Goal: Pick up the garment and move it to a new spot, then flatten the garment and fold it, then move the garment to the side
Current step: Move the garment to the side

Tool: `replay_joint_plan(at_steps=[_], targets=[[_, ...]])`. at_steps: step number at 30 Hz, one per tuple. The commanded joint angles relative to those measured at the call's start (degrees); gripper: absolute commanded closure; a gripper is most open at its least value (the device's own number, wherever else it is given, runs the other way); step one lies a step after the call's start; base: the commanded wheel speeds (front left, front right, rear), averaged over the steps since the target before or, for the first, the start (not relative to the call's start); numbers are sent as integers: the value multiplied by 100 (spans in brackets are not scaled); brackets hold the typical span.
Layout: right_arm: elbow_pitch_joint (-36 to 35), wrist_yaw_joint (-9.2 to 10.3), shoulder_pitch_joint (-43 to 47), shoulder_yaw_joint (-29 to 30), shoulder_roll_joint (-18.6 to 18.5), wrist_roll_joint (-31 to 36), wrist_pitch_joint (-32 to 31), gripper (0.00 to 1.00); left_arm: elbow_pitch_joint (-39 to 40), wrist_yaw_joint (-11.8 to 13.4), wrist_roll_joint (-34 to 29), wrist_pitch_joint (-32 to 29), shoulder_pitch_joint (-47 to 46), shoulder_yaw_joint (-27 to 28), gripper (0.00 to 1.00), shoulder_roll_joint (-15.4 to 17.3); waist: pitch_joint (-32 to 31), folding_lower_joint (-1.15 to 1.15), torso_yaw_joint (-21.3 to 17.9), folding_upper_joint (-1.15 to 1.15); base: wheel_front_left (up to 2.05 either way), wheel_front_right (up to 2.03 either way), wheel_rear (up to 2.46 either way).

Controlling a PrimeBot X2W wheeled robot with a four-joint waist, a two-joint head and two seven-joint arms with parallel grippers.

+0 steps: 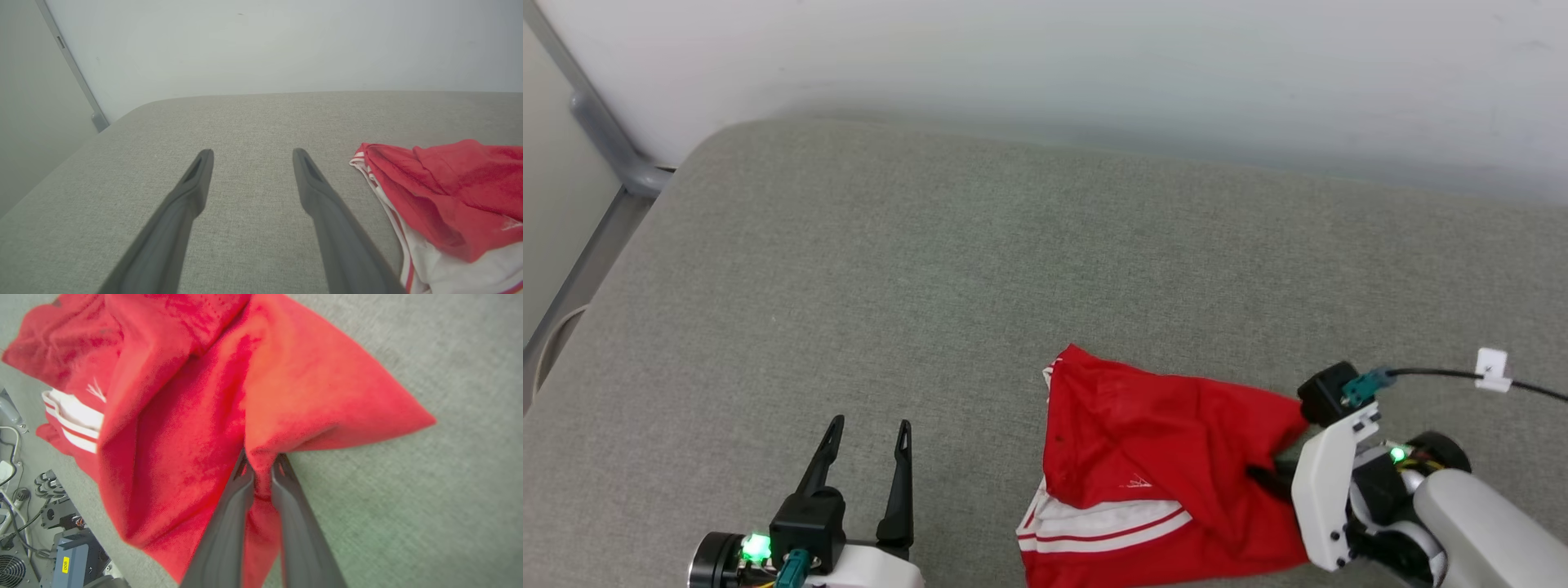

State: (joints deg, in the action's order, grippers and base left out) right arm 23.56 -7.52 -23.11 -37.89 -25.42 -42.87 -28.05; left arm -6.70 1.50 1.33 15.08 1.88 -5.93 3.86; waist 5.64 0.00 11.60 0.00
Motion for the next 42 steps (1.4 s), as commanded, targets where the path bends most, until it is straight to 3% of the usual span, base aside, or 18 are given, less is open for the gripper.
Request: replay_joint_plan(at_steps=[1,13,25,31,42], targets=[[-57,7,-161,6,-83,29,101,100,0,3,8,12,46,13,0,23,-64,0,-52,0,0,0,0],[-844,7,-815,-278,-1062,732,446,100,93,28,66,12,251,112,0,13,-211,0,-731,0,0,0,0],[-1527,7,-1438,21,-1784,1044,212,100,349,126,36,11,-68,174,0,-18,369,0,-1656,0,0,0,0],[-1216,8,-1585,475,-2072,1272,198,100,506,96,-55,12,-422,172,0,22,904,0,-1770,0,0,0,0],[83,8,-1761,1702,-2648,1794,401,100,858,93,-178,11,-950,21,0,54,1856,0,-1503,0,0,0,0]])
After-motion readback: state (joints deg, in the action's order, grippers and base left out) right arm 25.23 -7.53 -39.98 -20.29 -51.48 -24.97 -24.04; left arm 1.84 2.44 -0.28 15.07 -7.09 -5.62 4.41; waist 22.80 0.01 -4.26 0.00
